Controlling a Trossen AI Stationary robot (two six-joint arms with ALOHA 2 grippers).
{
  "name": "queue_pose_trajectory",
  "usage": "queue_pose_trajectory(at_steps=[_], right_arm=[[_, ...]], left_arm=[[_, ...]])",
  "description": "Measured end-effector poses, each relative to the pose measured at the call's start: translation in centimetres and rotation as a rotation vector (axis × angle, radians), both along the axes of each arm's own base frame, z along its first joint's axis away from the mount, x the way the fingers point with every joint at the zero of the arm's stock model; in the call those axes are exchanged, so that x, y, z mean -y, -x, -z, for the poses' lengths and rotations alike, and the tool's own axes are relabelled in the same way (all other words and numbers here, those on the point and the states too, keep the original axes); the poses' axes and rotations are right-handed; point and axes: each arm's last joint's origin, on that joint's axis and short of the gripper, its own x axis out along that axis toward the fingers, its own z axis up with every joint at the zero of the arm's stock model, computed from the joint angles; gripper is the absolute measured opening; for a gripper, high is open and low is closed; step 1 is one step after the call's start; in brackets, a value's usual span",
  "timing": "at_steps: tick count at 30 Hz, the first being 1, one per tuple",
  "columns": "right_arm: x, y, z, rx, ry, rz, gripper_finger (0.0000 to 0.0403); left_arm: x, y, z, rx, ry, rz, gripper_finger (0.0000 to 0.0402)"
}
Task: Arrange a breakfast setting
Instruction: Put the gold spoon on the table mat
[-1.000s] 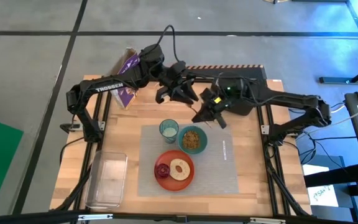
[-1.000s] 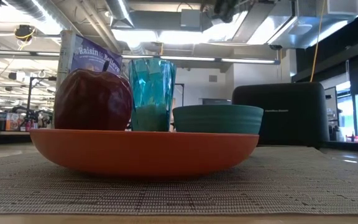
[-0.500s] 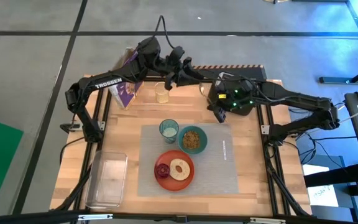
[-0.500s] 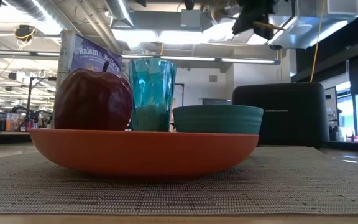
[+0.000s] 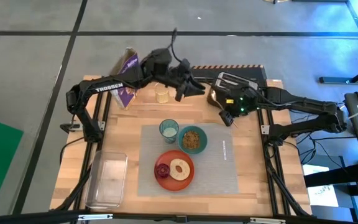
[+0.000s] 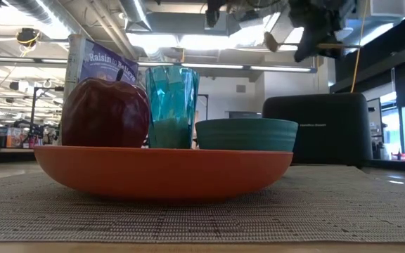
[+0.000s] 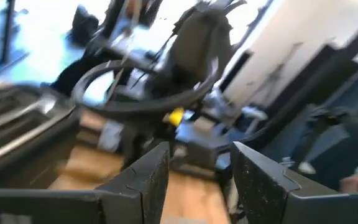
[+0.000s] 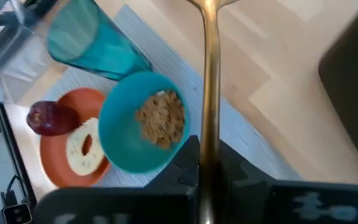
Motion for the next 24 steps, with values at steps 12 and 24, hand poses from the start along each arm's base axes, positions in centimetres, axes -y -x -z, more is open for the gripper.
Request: queue_pose_trajectory(at_steps=[12, 24], right_arm=[[-3.4, 3.3, 4.1, -0.054, -0.021, 0.091, 0.0001], [-7.9, 3.4, 9.1, -0.031, -0.159, 0.28, 0.0002]], left_arm=[[4.3, -1.2, 1.8, -0.192, -0.05, -0.217, 0.0155], [5.7, -0.4, 1.9, -0.287, -0.158, -0.278, 0.0155]])
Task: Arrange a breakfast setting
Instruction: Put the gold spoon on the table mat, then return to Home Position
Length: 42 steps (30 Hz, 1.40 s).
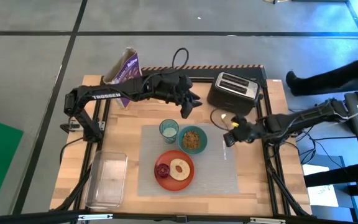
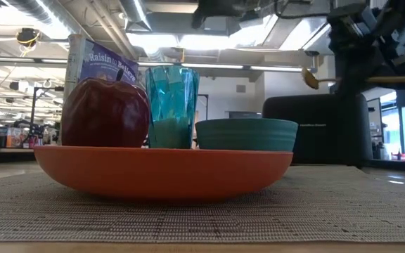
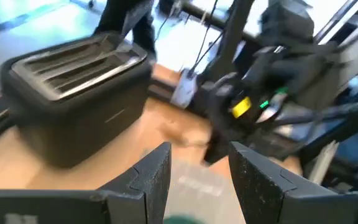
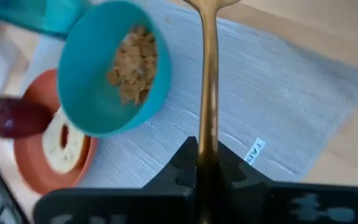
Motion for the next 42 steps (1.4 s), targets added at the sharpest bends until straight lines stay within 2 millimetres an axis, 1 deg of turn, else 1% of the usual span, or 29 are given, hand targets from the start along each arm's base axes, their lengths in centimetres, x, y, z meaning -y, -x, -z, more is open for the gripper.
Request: queue_pose_trajectory(at_steps=[3, 7, 10, 16, 19, 22, 24, 29, 34, 38, 42], right_arm=[[-0.9, 0.0, 1.0, -0.02, -0.051, 0.113, 0.0003], [-2.2, -0.7, 2.6, -0.087, -0.115, 0.207, 0.0005], [-3.2, -1.8, 4.1, -0.125, -0.144, 0.255, 0.0003], [-5.2, -4.1, 7.3, -0.155, -0.231, 0.345, 0.0009], [-5.5, -5.0, 8.6, -0.187, -0.222, 0.368, 0.0007], [-5.8, -5.7, 9.5, -0.227, -0.198, 0.383, 0.0009], [-6.0, -6.1, 10.0, -0.247, -0.189, 0.403, 0.0017], [-6.3, -6.8, 10.1, -0.243, -0.204, 0.454, 0.0059], [-6.3, -7.1, 9.6, -0.242, -0.191, 0.479, 0.0109], [-6.4, -7.2, 8.7, -0.278, -0.159, 0.486, 0.0136], [-6.4, -7.3, 7.3, -0.338, -0.109, 0.49, 0.0147]], left_arm=[[-0.7, 0.7, 0.0, -0.041, -0.043, -0.002, 0.0155], [-1.6, 2.1, -0.5, -0.084, -0.083, -0.006, 0.0155], [-2.2, 3.1, -0.4, -0.153, -0.089, -0.012, 0.0155], [-2.5, 4.0, 0.7, -0.313, -0.185, 0.005, 0.0155], [-2.8, 4.4, 1.0, -0.369, -0.244, 0.017, 0.0155], [-3.3, 4.6, 1.0, -0.382, -0.285, 0.032, 0.0155], [-3.7, 4.7, 1.0, -0.384, -0.292, 0.041, 0.0155], [-4.3, 5.3, 1.4, -0.437, -0.283, 0.052, 0.0155], [-4.4, 5.9, 1.8, -0.505, -0.283, 0.08, 0.0155], [-4.3, 6.1, 1.9, -0.531, -0.295, 0.103, 0.0155], [-4.3, 6.7, 1.4, -0.52, -0.303, 0.101, 0.0155]])
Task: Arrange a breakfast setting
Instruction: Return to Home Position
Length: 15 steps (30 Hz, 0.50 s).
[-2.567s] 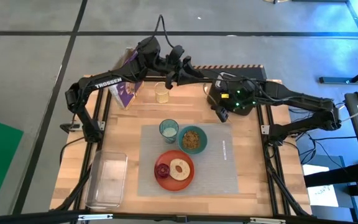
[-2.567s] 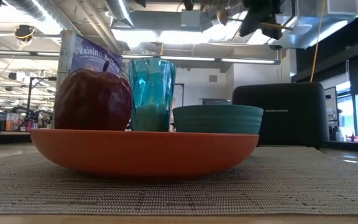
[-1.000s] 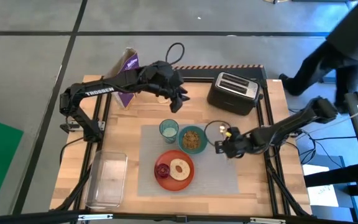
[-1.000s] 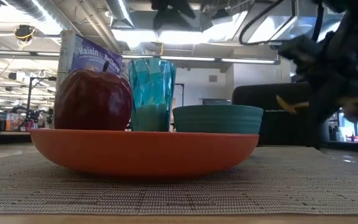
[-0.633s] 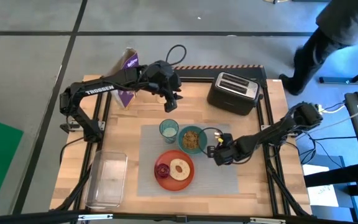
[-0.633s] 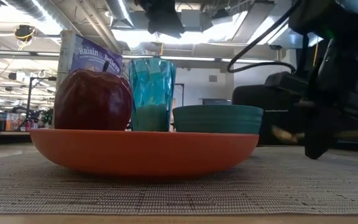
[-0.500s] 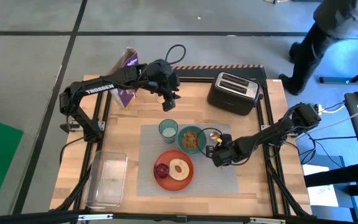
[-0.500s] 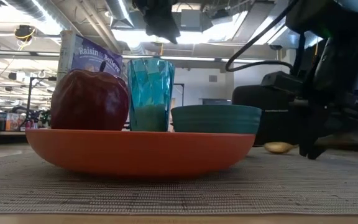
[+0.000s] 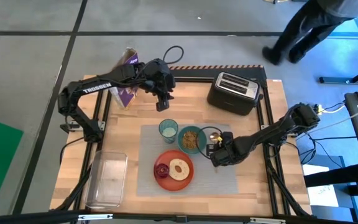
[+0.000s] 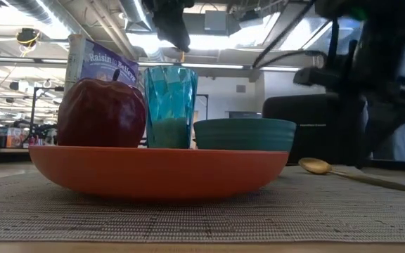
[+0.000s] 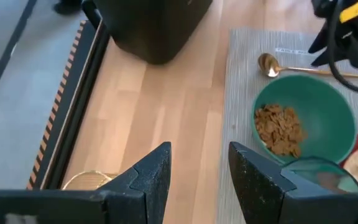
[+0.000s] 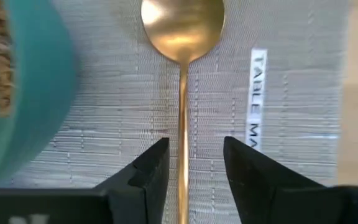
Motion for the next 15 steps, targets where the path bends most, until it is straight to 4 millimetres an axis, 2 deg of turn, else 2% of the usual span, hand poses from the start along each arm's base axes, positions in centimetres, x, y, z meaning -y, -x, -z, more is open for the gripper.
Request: queue_pose_trajectory(at_steps=[6, 9, 15], right_arm=[[-0.1, -0.6, -3.9, 0.018, 0.061, -0.157, 0.0149], [0.1, -0.6, -6.6, 0.119, 0.13, -0.261, 0.0146], [1.3, 1.0, -12.5, 0.364, 0.355, -0.442, 0.0119]], left_arm=[[-0.2, 1.0, -1.3, 0.066, 0.005, 0.011, 0.0155], [0.3, 1.9, -3.0, 0.16, 0.012, 0.036, 0.0155], [1.2, 3.0, -6.6, 0.425, -0.008, 0.058, 0.0155]])
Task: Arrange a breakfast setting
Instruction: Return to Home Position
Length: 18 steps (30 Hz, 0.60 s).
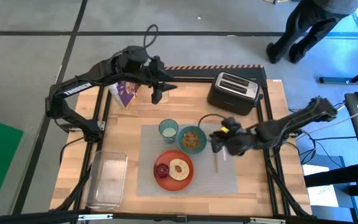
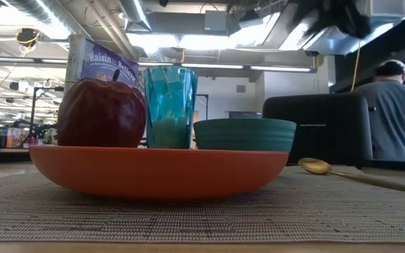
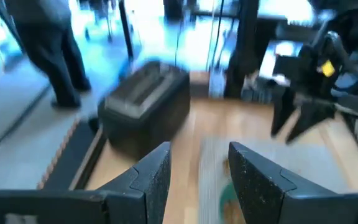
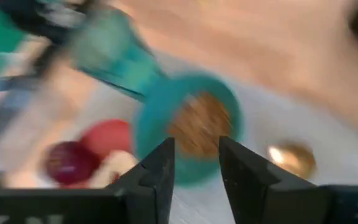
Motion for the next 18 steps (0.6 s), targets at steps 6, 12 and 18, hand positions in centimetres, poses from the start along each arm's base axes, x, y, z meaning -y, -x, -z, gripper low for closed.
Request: queue_pose_trajectory(at_steps=[6, 12, 18], right_arm=[[1.3, 1.3, -6.1, 0.301, 0.235, -0.331, 0.0078], [3.6, 2.1, -10.0, 0.544, 0.436, -0.572, 0.0017], [6.3, 3.5, -11.5, 0.655, 0.492, -0.753, 0.0004]], left_arm=[[1.0, -0.6, -1.2, 0.122, 0.024, -0.036, 0.0154], [2.3, -1.4, -3.2, 0.333, -0.008, 0.058, 0.0108], [2.9, -1.2, -4.2, 0.408, -0.01, 0.138, 0.0016]])
